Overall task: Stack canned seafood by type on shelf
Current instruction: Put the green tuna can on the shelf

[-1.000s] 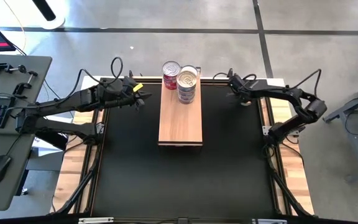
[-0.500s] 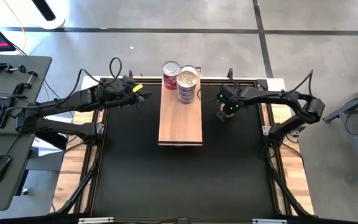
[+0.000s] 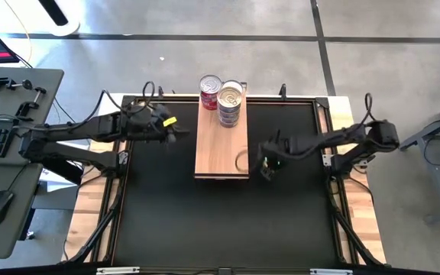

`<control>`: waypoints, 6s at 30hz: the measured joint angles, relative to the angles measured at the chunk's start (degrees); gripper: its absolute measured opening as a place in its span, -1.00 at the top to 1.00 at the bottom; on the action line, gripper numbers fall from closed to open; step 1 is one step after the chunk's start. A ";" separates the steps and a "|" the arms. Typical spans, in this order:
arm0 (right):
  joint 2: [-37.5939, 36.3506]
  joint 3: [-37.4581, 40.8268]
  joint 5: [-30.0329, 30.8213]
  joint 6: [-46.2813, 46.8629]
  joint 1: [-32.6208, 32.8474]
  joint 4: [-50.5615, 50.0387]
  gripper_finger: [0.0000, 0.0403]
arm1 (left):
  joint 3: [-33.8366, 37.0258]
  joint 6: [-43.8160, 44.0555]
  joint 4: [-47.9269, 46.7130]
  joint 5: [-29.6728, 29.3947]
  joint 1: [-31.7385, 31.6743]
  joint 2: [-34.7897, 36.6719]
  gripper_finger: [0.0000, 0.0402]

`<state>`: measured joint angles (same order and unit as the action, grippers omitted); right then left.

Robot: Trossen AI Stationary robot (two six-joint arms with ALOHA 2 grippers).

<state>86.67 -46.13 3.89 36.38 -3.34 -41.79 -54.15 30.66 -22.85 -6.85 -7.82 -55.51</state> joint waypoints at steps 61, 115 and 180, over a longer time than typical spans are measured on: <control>19.41 -16.93 4.95 36.04 42.59 16.80 1.00 | -18.08 -19.20 24.42 -18.35 43.58 -58.98 1.00; 15.62 -25.53 3.74 22.85 36.34 29.72 1.00 | -17.86 -12.34 17.65 -14.64 43.56 -65.60 1.00; 27.31 -25.49 -12.61 -39.67 30.04 37.85 -0.04 | -19.51 10.63 15.57 -36.56 49.25 -34.50 1.00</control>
<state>113.98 -71.61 -8.72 -3.29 26.69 -3.94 -73.66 41.29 -7.28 -43.41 41.43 -90.00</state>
